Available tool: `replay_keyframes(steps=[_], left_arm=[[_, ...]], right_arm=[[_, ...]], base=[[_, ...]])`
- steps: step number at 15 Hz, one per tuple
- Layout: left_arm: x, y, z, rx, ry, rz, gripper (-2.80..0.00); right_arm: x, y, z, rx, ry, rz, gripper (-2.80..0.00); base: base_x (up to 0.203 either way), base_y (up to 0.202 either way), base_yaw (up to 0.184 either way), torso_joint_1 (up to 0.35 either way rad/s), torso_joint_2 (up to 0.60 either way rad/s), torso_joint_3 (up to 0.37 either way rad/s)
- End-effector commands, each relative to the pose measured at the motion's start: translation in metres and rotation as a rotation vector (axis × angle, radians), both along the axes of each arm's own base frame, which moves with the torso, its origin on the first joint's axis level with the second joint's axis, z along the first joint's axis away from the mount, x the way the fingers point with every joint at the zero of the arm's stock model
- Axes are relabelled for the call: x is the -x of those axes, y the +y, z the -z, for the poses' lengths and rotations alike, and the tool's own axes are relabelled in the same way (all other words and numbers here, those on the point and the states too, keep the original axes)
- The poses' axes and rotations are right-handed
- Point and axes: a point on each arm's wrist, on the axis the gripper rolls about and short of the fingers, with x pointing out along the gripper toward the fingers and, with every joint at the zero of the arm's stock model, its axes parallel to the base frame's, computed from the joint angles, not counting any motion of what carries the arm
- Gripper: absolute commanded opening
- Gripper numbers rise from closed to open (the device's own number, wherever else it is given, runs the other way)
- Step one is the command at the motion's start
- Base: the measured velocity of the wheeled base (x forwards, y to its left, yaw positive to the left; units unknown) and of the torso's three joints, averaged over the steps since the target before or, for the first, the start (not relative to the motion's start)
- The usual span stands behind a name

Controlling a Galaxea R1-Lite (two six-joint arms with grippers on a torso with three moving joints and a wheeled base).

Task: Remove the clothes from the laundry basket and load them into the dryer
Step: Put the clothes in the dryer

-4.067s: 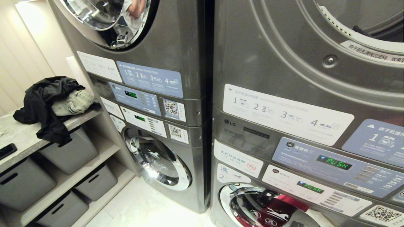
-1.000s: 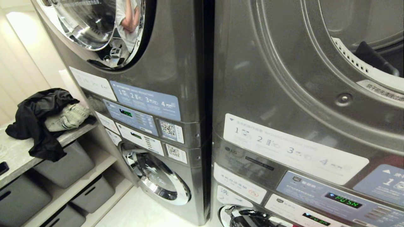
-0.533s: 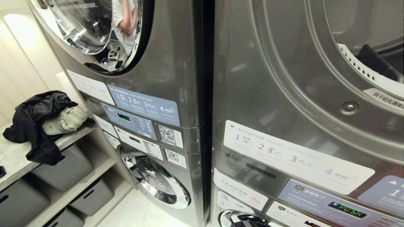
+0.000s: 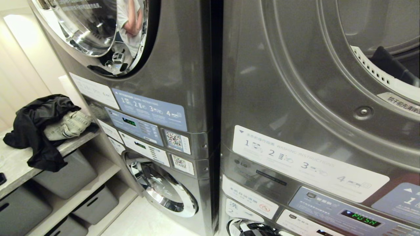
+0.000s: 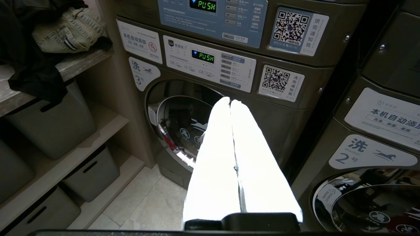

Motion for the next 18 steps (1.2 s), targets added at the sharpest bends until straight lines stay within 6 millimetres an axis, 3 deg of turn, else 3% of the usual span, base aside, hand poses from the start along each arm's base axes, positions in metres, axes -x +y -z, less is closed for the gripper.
replay_keyframes(steps=[1,2,3,7,10,13,18], left_arm=[[-0.002,0.0,0.009,0.001,0.03,0.0,-2.8],[-0.002,0.0,0.009,0.001,0.03,0.0,-2.8],[-0.003,0.0,0.009,0.0,0.031,0.0,-2.8],[-0.002,0.0,0.009,0.0,0.03,0.0,-2.8],[-0.002,0.0,0.009,0.0,0.03,0.0,-2.8],[-0.002,0.0,0.009,0.0,0.03,0.0,-2.8],[-0.002,0.0,0.009,0.001,0.03,0.0,-2.8]], right_arm=[[0.002,0.0,-0.007,0.061,-0.033,-0.003,-2.8],[0.007,0.0,-0.026,0.086,-0.11,-0.003,-2.8],[0.017,0.0,-0.057,0.106,-0.212,-0.008,-2.8],[0.047,0.002,-0.215,0.159,-0.519,-0.062,-2.8],[0.011,0.004,-0.31,0.212,-0.612,-0.125,-2.8],[-0.031,0.006,-0.357,0.287,-0.712,-0.214,-2.8],[-0.099,0.007,-0.383,0.382,-0.753,-0.212,-2.8]], base=[[0.0,0.0,0.0,0.0,0.0,0.0],[0.0,0.0,0.0,0.0,0.0,0.0],[0.0,0.0,0.0,0.0,0.0,0.0],[0.0,0.0,0.0,0.0,0.0,0.0],[0.0,0.0,0.0,0.0,0.0,0.0],[0.0,0.0,0.0,0.0,0.0,0.0],[0.0,0.0,0.0,0.0,0.0,0.0]])
